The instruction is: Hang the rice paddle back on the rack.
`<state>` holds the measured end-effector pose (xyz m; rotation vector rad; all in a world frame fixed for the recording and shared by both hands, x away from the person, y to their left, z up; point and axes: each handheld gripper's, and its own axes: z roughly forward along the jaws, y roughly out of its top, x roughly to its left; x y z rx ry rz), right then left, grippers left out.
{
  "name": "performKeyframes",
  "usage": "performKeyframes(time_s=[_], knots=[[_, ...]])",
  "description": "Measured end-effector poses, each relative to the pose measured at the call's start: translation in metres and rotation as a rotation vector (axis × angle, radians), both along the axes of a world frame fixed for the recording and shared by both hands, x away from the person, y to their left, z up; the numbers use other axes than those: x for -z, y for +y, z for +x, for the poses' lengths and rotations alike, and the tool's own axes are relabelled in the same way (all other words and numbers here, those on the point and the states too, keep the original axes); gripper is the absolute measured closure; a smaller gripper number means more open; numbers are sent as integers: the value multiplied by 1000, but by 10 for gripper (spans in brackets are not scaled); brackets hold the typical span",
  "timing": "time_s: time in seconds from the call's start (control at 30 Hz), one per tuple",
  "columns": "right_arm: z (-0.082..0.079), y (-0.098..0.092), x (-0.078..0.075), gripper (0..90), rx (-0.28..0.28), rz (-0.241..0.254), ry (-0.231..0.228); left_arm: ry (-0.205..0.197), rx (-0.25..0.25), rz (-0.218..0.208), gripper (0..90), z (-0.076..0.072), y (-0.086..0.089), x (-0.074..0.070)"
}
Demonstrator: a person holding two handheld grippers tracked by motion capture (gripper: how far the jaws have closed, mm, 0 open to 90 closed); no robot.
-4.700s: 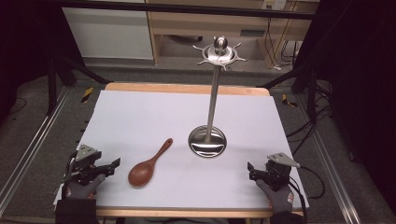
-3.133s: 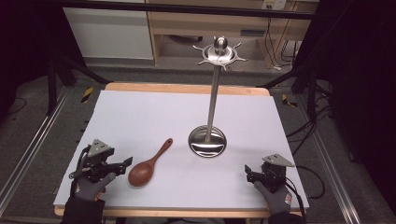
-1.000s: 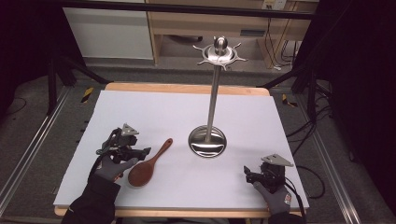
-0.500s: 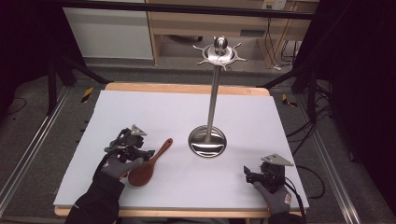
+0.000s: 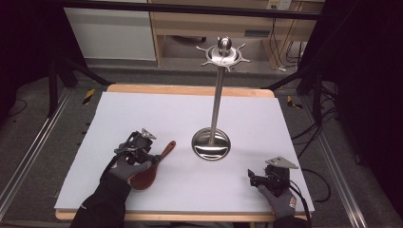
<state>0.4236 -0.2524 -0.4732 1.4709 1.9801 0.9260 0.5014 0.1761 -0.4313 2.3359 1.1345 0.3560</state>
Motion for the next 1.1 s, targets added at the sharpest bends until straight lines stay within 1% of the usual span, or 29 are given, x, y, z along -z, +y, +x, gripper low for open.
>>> performKeyframes(time_s=[0.03, 0.07, 0.1, 0.13, 0.17, 0.33, 0.37, 0.4, 0.5, 0.53, 0.63, 0.77, 0.83, 1.1], knots=[[0, 0, 0, 111, 0, 0, 1, 6, 1, 1, 438, 1, -1, 1], [0, 0, 0, 111, 2, 3, 2, 15, 1, 13, 442, 2, -3, 2], [0, 0, 0, 111, 2, 3, 3, 15, 1, 13, 444, 2, -3, 2], [0, 0, 0, 111, 0, 1, 2, 21, 0, 24, 447, 3, -6, 5], [0, 0, 0, 111, 0, 1, 2, 21, 0, 24, 450, 3, -6, 5], [0, 0, 0, 111, -1, -3, 2, 48, -3, 37, 472, 5, -10, 9], [0, 0, 0, 111, -2, 1, 3, 64, 0, 46, 488, 7, -10, 10], [0, 0, 0, 111, -2, 1, 3, 71, -4, 43, 495, 7, -11, 11], [0, 0, 0, 111, -2, 0, 4, 77, -8, 48, 518, 8, -12, 13], [0, 0, 0, 111, -2, -1, 4, 88, -7, 50, 524, 8, -13, 14], [0, 0, 0, 111, -2, 1, 5, 97, -5, 59, 539, 9, -13, 15], [1, 0, 0, 112, -2, 0, 7, 112, -3, 62, 582, 10, -13, 16], [1, 0, 0, 113, -2, 2, 8, 125, 1, 73, 606, 10, -13, 17], [1, 0, 0, 114, -2, 3, 11, 141, 4, 83, 653, 11, -16, 19]])
